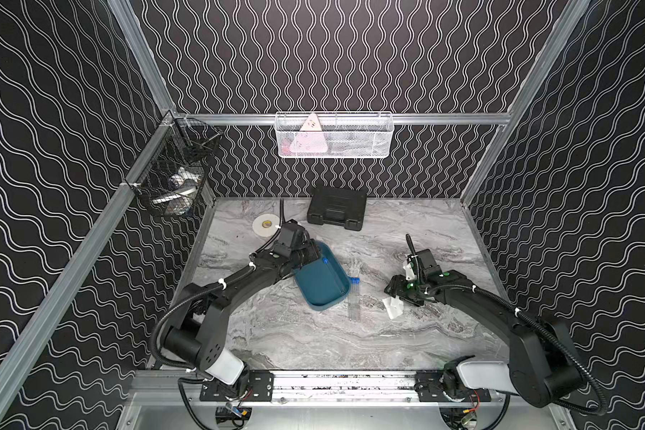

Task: Wipe the exteriors of test tubes
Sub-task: Move the storage box to the center of the board.

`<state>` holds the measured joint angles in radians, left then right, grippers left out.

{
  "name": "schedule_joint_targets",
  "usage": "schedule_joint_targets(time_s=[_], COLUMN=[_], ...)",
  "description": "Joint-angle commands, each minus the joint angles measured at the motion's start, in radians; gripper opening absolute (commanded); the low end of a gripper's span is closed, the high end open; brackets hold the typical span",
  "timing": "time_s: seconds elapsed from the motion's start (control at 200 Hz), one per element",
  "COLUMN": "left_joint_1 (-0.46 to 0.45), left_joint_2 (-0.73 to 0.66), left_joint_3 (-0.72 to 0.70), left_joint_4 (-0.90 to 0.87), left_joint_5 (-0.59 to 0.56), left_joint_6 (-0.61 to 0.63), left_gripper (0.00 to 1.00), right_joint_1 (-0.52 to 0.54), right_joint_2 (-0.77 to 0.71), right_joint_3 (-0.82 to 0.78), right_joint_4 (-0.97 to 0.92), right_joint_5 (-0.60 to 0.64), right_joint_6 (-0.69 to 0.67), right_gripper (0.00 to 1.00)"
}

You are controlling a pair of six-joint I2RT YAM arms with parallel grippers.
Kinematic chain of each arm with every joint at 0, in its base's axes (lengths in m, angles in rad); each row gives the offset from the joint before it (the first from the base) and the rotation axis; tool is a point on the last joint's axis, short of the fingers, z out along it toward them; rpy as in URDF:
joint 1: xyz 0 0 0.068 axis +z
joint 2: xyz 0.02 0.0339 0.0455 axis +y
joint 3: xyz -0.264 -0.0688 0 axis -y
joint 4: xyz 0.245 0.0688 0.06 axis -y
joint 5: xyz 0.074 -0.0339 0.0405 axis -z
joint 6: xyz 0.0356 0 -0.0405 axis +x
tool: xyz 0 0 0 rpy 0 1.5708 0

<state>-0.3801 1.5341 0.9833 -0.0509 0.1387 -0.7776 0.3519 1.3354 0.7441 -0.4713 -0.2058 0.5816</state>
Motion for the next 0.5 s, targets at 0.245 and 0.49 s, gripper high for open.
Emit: schedule_joint_targets(time_s=[0.245,0.49], left_joint_1=[0.000,0.000], left_joint_2=[-0.138,-0.187], left_joint_3=[-0.088,-0.115], left_joint_4=[-0.052,-0.072], left_joint_5=[0.064,0.109], left_joint_6=[0.172,0.195], left_gripper=[0.53,0.54], right_joint_1=[0.011,0.029], right_joint_2=[-0.064,-0.022], right_joint_3=[0.165,0.299], right_joint_4=[-0.285,-0.299], right_joint_5=[0.169,0.130], right_joint_6=[0.024,-0.003], right_gripper=[0.84,0.82])
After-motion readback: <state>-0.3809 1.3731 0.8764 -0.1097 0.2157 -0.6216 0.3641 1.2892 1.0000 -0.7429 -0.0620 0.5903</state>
